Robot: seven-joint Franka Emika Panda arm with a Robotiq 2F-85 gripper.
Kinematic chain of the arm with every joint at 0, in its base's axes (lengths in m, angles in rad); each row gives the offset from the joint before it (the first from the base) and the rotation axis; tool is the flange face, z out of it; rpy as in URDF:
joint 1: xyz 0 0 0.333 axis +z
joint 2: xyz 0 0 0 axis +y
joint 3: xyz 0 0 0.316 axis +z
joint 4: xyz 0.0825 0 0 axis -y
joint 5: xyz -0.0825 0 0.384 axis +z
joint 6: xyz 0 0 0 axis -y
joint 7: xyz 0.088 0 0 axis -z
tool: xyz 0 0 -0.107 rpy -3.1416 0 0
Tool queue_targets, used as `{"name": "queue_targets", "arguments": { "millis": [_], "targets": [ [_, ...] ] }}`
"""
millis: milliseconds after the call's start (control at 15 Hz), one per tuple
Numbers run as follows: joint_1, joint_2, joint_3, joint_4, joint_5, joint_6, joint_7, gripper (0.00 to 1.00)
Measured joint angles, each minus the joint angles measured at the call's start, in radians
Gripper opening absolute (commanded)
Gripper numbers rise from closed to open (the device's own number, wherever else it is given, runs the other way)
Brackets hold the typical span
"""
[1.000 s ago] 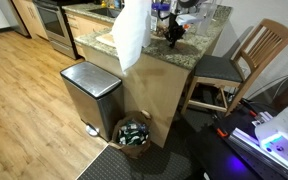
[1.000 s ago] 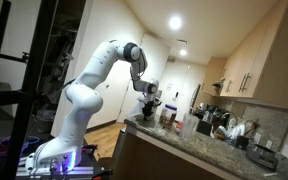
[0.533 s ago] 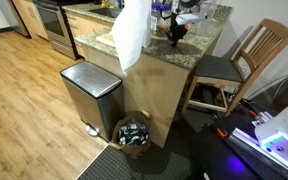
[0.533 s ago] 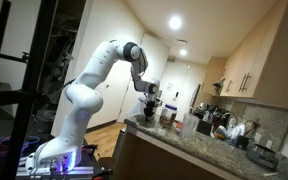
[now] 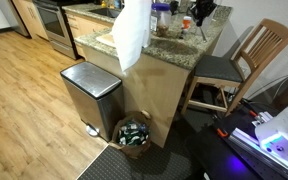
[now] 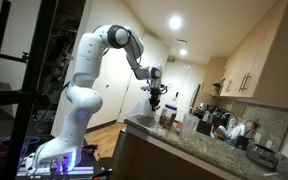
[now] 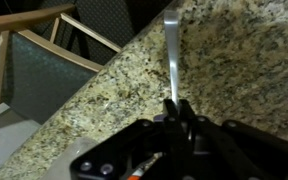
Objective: Pick the silver spoon on the counter and put it in the cup
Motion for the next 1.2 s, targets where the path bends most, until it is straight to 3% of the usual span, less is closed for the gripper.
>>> {"name": "queue_targets", "arguments": {
  "millis": [200, 333, 733, 1200],
  "targets": [
    [-0.032, -0.178, 0.015, -0.056, -0.010, -0.038, 0.037, 0.00],
    [-0.045, -0.226, 0.028, -0.070, -0.008, -0.042, 0.038, 0.00],
    [-0.086, -0.211, 0.054, -0.057, -0.008, 0.017, 0.106, 0.00],
    [-0.207, -0.168, 0.054, 0.072, -0.072, 0.135, 0.303, 0.00]
  ]
}}
